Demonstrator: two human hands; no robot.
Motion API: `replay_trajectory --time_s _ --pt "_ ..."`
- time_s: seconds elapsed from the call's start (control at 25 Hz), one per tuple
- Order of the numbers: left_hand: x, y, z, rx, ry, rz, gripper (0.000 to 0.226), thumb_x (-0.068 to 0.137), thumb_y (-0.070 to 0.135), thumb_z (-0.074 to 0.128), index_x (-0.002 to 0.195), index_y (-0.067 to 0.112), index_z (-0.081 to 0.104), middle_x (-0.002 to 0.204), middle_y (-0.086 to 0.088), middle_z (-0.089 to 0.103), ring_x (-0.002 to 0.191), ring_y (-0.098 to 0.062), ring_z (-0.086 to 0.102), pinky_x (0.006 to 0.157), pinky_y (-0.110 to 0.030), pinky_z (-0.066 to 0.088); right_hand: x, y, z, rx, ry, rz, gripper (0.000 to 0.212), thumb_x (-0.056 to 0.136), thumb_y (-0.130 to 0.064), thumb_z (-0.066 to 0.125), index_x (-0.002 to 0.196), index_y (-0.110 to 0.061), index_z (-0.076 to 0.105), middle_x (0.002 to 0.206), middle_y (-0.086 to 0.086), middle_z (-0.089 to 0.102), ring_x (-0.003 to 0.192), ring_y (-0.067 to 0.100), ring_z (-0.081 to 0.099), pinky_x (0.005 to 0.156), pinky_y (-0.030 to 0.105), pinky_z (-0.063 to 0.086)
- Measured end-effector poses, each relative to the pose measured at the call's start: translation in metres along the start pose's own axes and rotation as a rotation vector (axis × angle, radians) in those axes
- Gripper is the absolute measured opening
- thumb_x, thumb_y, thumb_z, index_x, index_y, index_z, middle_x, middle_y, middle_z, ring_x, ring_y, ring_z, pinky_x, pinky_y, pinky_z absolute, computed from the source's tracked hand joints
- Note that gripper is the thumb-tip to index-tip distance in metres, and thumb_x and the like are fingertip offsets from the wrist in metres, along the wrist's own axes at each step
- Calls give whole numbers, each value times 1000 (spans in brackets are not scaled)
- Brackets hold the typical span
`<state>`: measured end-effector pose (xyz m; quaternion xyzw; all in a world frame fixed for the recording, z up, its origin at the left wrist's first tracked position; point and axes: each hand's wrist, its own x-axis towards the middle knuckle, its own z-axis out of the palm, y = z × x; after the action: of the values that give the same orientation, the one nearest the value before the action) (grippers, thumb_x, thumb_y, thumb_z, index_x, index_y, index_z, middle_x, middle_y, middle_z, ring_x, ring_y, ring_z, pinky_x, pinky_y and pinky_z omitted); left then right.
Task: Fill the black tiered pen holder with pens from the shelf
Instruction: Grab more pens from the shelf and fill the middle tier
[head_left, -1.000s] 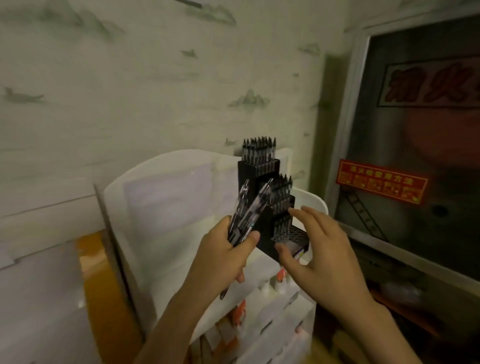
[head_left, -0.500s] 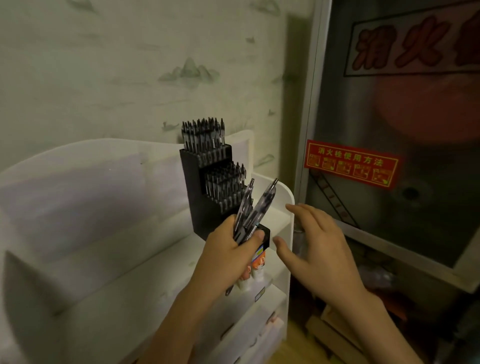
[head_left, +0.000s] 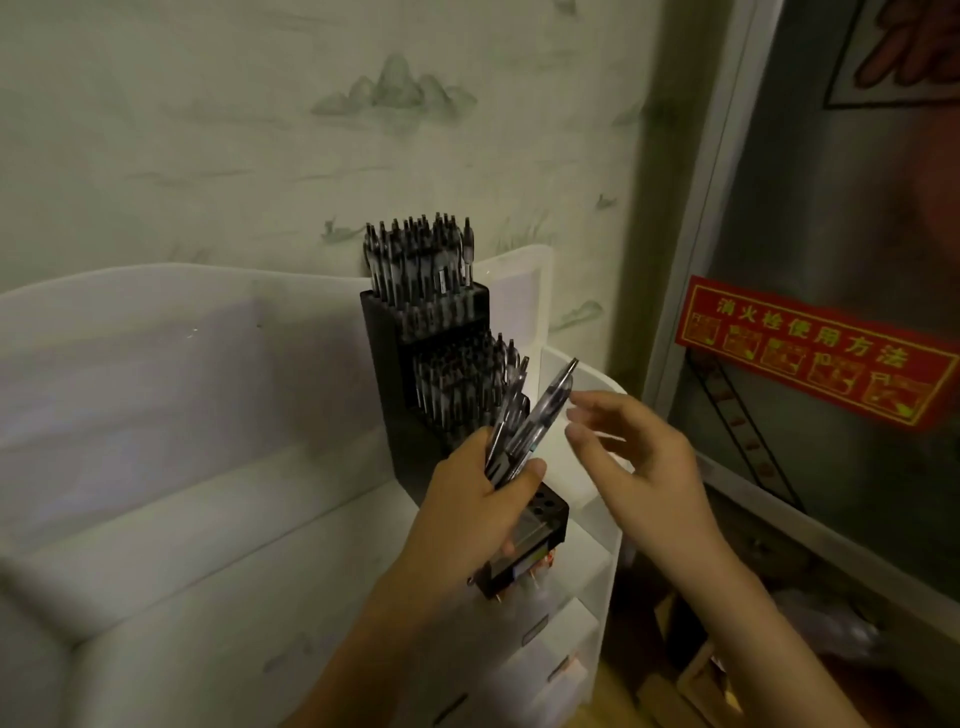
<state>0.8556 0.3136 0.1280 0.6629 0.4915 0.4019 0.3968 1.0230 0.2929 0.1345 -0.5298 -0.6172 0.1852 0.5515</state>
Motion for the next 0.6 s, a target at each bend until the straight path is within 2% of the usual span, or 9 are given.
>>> replay_trajectory --time_s 0.08,0.16,0.28,0.44,0.6 --pt "13 -5 8 0 14 -28 12 90 35 64 97 26 58 63 3 61 42 -4 57 44 -16 45 16 6 0 145 24 10 15 91 -19 65 103 -27 71 92 -10 71 92 9 67 82 27 56" --pt "26 -8 16 2 45 -38 13 91 34 64 100 28 59 69 3 61 45 -3 59 44 -14 44 34 11 1 254 -4 51 12 88 -13 68 97 -20 73 87 -2 73 85 15 68 77 31 57" --pt "41 -13 24 69 104 -20 11 91 36 63 100 31 58 72 7 60 51 -1 57 49 -11 43 58 17 -1 384 -57 146 12 83 -10 73 95 -11 73 84 8 73 78 24 69 67 27 58" --pt "54 -18 35 128 174 -24 9 91 38 62 94 32 56 67 5 59 48 -5 56 49 -15 45 79 25 -4 468 -116 212 13 81 -8 74 94 -8 75 79 10 74 68 19 68 61 24 57" --pt "60 -22 41 134 227 -45 12 90 39 63 97 32 57 67 9 60 51 -3 58 47 -13 43 92 32 -3 518 -169 242 13 80 -7 75 92 -12 76 81 6 75 71 13 68 61 24 57"
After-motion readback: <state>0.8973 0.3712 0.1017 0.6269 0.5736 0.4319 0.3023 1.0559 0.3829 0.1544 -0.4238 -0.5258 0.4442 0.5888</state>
